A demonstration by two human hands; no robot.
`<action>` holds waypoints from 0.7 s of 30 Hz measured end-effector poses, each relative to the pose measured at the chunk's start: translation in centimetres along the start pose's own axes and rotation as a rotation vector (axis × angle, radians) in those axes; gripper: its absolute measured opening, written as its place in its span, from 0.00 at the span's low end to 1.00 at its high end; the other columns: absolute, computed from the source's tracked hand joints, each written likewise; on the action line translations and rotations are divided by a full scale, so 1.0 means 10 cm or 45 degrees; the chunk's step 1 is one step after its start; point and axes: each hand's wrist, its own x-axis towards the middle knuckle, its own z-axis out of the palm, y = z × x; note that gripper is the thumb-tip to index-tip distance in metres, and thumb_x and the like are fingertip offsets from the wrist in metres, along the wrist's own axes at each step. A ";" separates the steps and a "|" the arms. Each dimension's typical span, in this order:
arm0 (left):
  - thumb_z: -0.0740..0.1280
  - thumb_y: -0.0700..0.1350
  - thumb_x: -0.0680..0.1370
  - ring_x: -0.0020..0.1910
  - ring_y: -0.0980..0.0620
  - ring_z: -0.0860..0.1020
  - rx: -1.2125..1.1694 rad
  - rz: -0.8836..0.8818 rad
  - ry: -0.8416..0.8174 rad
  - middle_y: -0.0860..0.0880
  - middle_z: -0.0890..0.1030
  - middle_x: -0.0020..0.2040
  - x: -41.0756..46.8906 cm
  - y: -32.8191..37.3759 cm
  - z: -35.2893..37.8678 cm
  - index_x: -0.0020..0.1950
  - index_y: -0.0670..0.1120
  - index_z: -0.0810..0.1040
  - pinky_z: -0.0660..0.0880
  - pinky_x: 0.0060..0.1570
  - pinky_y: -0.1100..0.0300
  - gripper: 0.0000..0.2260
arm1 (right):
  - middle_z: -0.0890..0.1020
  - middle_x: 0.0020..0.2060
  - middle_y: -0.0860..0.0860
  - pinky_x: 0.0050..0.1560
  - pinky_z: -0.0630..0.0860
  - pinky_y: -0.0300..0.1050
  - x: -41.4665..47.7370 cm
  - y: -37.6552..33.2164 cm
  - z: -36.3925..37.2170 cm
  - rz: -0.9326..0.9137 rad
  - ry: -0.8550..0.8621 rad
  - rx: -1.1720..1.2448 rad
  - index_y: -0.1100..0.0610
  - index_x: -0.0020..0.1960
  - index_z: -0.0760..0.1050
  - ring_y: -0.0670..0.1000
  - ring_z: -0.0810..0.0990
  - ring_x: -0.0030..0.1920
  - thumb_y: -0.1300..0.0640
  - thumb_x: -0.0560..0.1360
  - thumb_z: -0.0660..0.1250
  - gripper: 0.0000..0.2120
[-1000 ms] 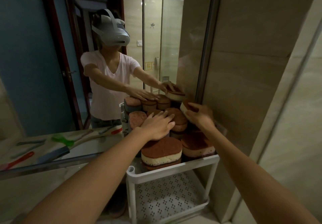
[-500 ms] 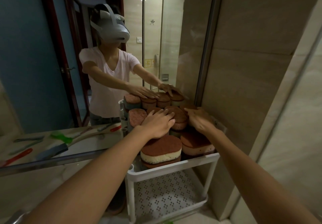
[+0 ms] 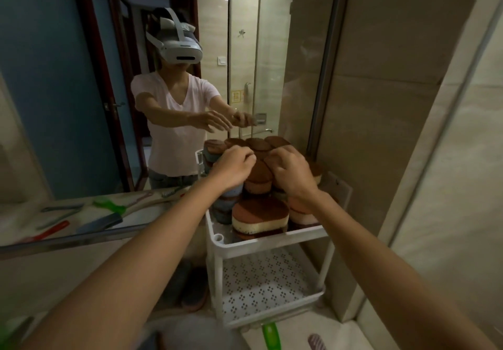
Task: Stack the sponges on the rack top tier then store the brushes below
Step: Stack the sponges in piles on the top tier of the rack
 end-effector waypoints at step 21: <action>0.57 0.41 0.78 0.53 0.38 0.76 -0.110 -1.564 -0.253 0.35 0.79 0.53 -4.20 -2.14 0.87 0.50 0.33 0.76 0.72 0.50 0.53 0.12 | 0.75 0.62 0.58 0.58 0.66 0.39 -2.98 -0.69 2.77 -0.160 -1.615 -0.069 0.60 0.65 0.71 0.57 0.72 0.63 0.62 0.79 0.56 0.16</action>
